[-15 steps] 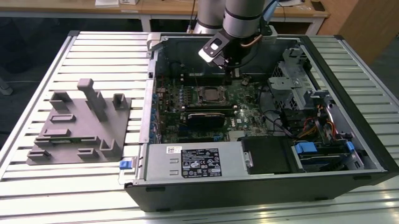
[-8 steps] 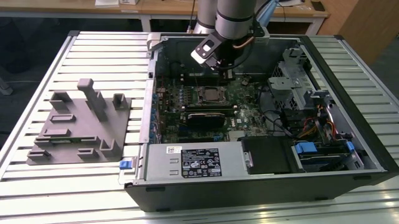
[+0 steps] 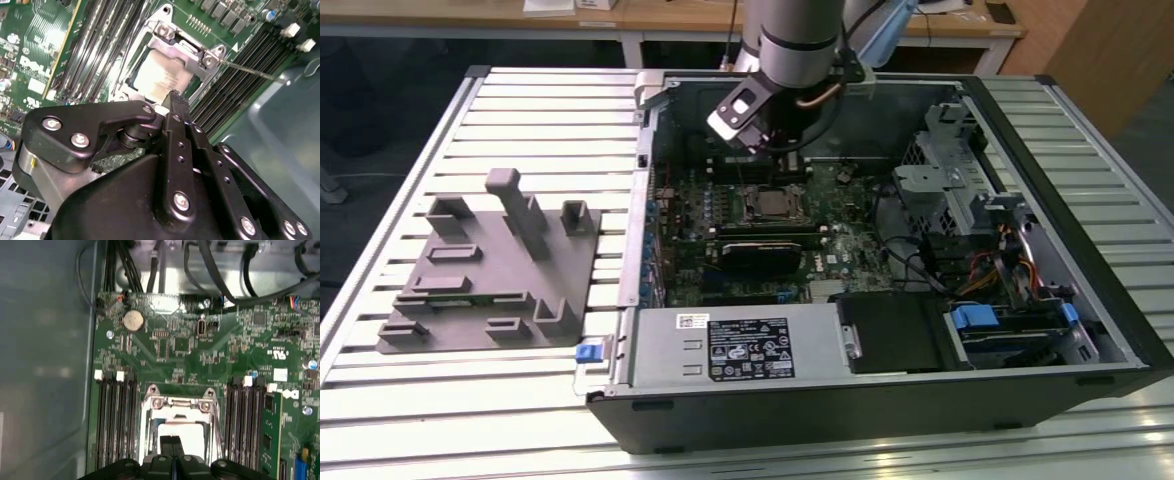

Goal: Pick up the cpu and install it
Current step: 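Close the cpu cover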

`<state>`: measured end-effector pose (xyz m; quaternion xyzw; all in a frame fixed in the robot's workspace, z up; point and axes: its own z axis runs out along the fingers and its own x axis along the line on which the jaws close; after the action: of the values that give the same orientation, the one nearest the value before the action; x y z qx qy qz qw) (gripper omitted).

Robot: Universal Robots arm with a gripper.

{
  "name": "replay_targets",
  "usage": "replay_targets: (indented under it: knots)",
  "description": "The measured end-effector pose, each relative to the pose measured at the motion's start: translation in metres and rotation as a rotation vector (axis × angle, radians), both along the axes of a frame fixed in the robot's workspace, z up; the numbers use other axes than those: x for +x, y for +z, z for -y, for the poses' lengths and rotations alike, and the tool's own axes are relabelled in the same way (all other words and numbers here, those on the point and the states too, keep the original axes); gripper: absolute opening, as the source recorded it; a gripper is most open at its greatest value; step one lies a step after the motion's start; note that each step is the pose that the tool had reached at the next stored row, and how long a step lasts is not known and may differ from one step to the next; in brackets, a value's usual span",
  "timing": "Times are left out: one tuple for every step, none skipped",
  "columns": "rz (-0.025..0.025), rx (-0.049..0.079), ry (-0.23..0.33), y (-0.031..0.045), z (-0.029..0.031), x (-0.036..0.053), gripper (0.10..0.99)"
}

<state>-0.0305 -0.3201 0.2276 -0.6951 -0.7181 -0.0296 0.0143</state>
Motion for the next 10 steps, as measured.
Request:
replay_targets:
  knots:
    - [0.0, 0.0, 0.0, -0.0003, 0.0, -0.001, 0.106]
    - [0.0001, 0.0, 0.0, -0.0009, 0.0, -0.0021, 0.106]
    - [0.0001, 0.0, 0.0, -0.0017, -0.0001, -0.0036, 0.106]
    - [0.0001, 0.0, 0.0, -0.0027, 0.0, -0.0056, 0.106]
    - [0.0, 0.0, 0.0, -0.0037, 0.0, -0.0078, 0.106]
    - [0.0001, 0.0, 0.0, -0.0046, 0.0, -0.0098, 0.106]
    - [0.0, 0.0, 0.0, -0.0055, 0.0001, -0.0114, 0.106]
    - [0.0, 0.0, 0.0, -0.0065, 0.0001, -0.013, 0.106]
    - [0.0, 0.0, 0.0, -0.0075, 0.0001, -0.0143, 0.106]
    - [0.0, 0.0, 0.0, -0.0086, 0.0001, -0.0156, 0.106]
